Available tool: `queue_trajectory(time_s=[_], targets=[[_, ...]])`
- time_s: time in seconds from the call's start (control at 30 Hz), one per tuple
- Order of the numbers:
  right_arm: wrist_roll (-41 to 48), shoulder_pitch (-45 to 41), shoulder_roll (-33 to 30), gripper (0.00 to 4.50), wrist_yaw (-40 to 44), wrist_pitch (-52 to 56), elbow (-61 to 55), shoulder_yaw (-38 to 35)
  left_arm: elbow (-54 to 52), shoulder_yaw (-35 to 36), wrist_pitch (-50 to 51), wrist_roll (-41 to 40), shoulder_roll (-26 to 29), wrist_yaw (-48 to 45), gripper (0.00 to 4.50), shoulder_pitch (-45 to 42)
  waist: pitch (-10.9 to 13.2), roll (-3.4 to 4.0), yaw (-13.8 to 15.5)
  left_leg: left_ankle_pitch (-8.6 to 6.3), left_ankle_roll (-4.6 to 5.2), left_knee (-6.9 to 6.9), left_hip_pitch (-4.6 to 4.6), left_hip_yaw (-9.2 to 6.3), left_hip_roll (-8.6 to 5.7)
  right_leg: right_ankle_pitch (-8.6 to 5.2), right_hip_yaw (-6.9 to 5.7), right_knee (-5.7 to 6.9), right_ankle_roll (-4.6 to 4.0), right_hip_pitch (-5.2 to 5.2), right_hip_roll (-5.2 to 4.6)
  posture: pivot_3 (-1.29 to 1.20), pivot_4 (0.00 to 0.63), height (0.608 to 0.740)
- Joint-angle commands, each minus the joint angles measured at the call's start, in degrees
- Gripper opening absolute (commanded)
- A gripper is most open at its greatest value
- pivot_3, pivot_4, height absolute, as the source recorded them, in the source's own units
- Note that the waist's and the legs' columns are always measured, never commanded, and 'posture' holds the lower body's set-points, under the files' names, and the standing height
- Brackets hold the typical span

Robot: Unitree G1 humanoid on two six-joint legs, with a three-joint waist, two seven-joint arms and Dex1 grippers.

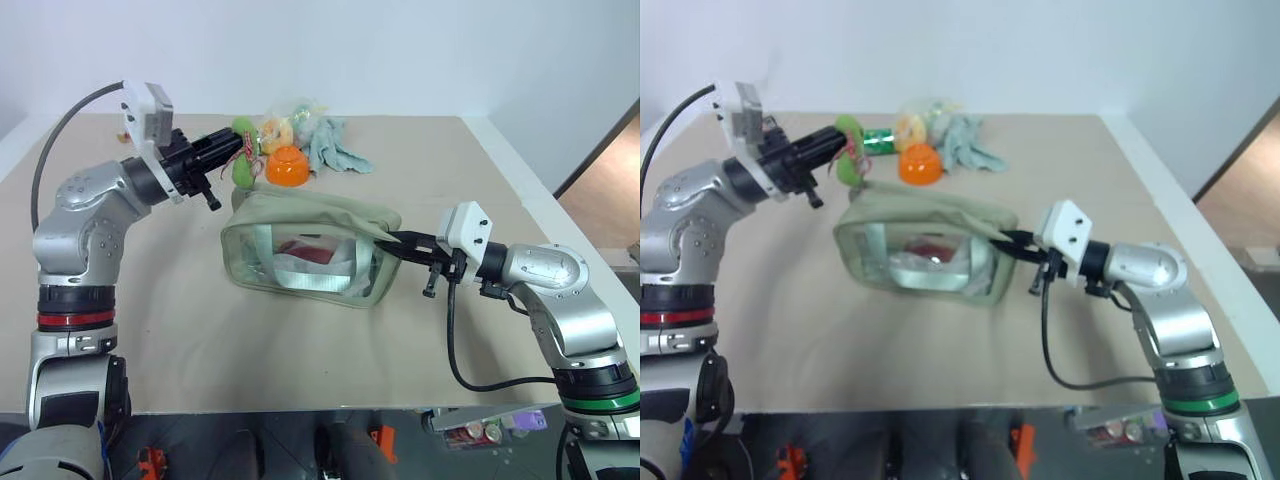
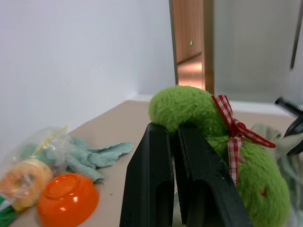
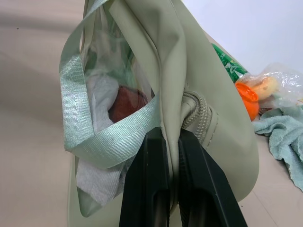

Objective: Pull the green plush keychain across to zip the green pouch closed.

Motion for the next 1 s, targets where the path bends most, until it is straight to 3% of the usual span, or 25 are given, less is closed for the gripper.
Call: queue_trajectory(time_s=[0.03, 0.23, 0.4, 1.0], targets=[[-0.2, 0.1, 0.0, 0.00, -0.2, -0.5, -0.8, -0.2, -1.2, -2.7, -4.6, 4.2, 1.8, -1.3, 0.03, -2.8, 0.0, 0.00, 0.0, 0.00, 0.00, 0.00, 0.00, 0.00, 0.00, 0.00, 0.01, 0.00, 0.00, 0.00, 0.00, 0.00, 0.150, 0.740], [-0.3, 0.5, 0.0, 0.00, -0.3, -0.6, -0.9, -0.3, 1.7, -7.3, -10.1, 12.1, 2.0, -0.3, 0.03, -4.9, 0.0, 0.00, 0.0, 0.00, 0.00, 0.00, -0.01, 0.01, -0.01, 0.00, -0.01, 0.00, 0.00, 0.01, 0.00, 0.00, 0.150, 0.740], [-0.3, 0.6, 0.0, 0.00, -0.4, -0.6, -1.0, -0.3, 2.7, -8.1, -9.8, 13.7, 0.3, 2.0, 0.03, -6.1, 0.0, 0.00, 0.0, 0.00, 0.00, 0.01, -0.01, 0.01, -0.01, 0.00, 0.00, 0.00, 0.00, 0.01, -0.01, 0.00, 0.150, 0.740], [-0.1, 0.6, 0.1, 0.00, -0.6, -0.6, -1.1, 0.0, -5.7, -11.5, -2.6, 11.6, -7.9, 3.5, 0.03, -6.7, 0.0, 0.00, 0.0, 0.00, 0.00, 0.05, -0.01, -0.01, 0.00, 0.02, 0.02, 0.01, 0.04, 0.01, 0.03, 0.00, 0.150, 0.740]])
